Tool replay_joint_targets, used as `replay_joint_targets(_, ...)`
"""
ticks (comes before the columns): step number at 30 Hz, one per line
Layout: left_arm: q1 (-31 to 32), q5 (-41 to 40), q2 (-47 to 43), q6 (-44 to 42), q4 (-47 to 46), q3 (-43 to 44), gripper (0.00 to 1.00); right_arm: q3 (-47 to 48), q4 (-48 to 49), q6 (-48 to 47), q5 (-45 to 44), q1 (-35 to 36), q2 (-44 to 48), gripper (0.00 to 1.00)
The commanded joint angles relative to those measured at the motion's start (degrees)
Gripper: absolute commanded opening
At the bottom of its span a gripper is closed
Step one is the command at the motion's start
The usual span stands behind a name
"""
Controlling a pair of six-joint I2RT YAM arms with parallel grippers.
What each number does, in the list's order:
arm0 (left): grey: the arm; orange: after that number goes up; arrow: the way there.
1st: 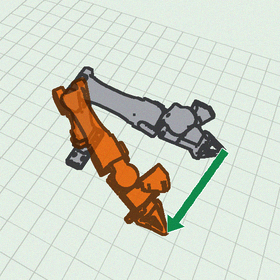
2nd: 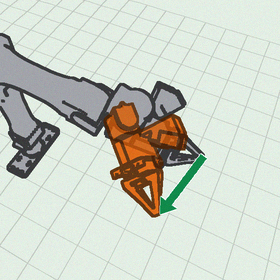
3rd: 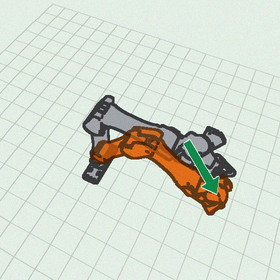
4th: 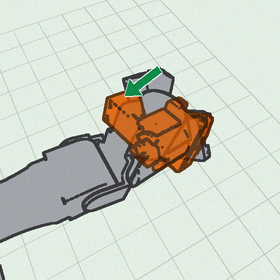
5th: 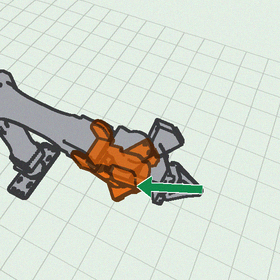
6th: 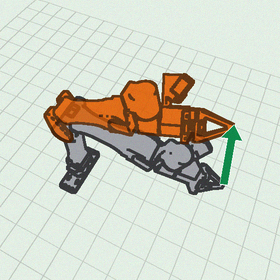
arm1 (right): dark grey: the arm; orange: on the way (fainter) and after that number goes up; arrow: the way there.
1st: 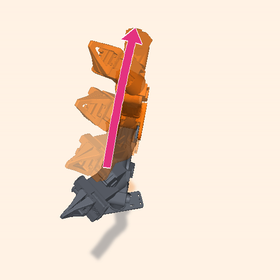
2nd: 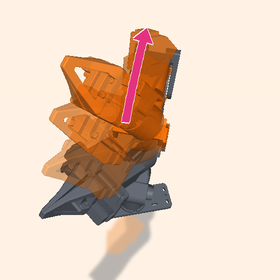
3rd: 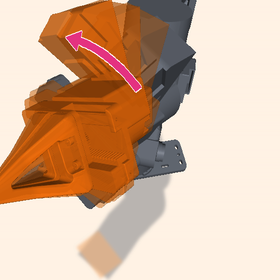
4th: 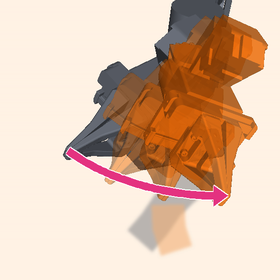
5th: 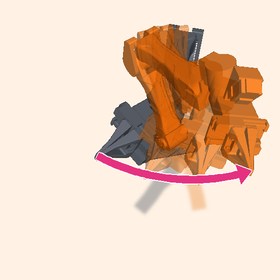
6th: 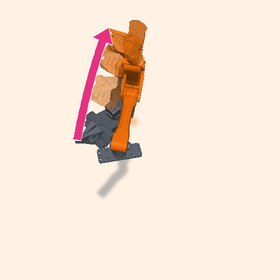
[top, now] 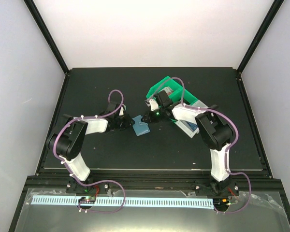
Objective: Put the credit cards into the card holder
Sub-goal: Close the card holder at the center of the board.
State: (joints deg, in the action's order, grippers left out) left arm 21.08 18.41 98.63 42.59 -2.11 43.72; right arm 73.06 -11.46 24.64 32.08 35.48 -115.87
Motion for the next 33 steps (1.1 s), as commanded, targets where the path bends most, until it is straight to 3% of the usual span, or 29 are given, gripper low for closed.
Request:
replay_joint_targets(1,0.01,-1.55,2.63,-0.92,7.41,-2.24,0.23,1.48,-4.25,-2.39,-6.68,0.47,4.32,0.23)
replay_joint_targets(11,0.01,-1.00,2.75,-1.00,7.15,-2.43,0.23,8.91,-16.77,-8.62,-26.31,6.64,0.06,0.21)
replay_joint_targets(33,0.01,-0.09,3.41,-1.27,6.75,-2.34,0.23,11.97,-17.53,-9.53,-24.30,8.01,-5.21,0.15)
